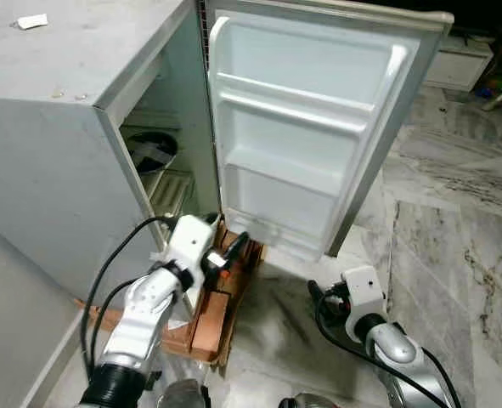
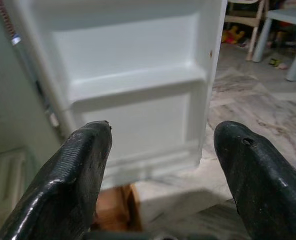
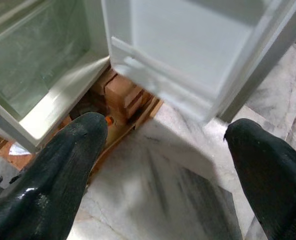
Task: Restocking fridge
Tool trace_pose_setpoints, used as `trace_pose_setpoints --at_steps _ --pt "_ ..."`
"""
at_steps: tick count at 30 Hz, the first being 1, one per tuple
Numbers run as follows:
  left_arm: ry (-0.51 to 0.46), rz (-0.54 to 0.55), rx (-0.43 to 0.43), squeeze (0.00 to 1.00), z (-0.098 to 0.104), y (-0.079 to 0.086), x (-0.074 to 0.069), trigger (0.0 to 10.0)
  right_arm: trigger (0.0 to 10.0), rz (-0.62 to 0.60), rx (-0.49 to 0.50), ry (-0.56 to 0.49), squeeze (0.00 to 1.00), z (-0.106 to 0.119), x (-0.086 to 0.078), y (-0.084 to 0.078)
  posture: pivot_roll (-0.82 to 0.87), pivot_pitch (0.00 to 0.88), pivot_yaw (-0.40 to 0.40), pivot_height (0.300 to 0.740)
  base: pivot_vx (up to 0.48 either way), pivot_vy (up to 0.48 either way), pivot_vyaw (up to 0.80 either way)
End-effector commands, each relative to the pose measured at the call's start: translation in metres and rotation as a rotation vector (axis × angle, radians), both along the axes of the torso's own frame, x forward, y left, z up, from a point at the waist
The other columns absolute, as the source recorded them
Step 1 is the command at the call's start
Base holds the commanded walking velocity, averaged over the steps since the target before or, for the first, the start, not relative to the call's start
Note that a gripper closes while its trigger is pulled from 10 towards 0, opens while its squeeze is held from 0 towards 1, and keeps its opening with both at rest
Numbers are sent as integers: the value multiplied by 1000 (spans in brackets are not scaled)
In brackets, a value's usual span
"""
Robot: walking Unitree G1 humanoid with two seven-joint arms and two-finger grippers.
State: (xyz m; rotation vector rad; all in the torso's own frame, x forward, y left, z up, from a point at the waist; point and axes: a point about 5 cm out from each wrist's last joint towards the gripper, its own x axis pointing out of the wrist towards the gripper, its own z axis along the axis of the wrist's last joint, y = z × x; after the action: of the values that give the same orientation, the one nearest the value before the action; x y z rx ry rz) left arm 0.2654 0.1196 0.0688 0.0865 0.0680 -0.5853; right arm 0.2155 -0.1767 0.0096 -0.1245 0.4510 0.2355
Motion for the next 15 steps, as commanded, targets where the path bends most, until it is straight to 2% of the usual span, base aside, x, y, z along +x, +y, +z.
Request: trace_pose_setpoints --at_steps 1,2,3,4,7,10,13,15 --pt "0 46 9 0 -4 11 -6 10000 10000 -15 17 -17 0 -1 1 -2 54 10 20 740 334 -341 0" --pt "22 89 23 0 -11 20 -12 10000 10000 -16 24 -33 0 2 3 -2 55 11 20 740 326 -349 0" --pt "22 89 23 0 -11 20 -12 10000 10000 -16 24 -33 0 2 3 -2 55 11 20 740 326 -349 0" --pt "42 147 29 0 -16 30 -16 10000 10000 -14 38 -69 0 11 6 -1 61 12 19 740 307 -368 0" --pt "60 245 48 0 -21 44 -24 10000 10000 0 49 -138 0 24 9 0 68 20 17 740 279 -387 0" --pt "65 296 53 0 -20 48 -28 10000 10000 33 34 -174 0 30 9 1 72 31 15 740 251 -405 0" --pt "59 311 53 0 -17 50 -33 10000 10000 35 54 -177 0 33 9 -1 67 61 15 740 241 -412 0" --pt "60 317 55 0 -17 52 -42 10000 10000 75 88 -174 0 37 8 2 59 95 26 740 240 -412 0"
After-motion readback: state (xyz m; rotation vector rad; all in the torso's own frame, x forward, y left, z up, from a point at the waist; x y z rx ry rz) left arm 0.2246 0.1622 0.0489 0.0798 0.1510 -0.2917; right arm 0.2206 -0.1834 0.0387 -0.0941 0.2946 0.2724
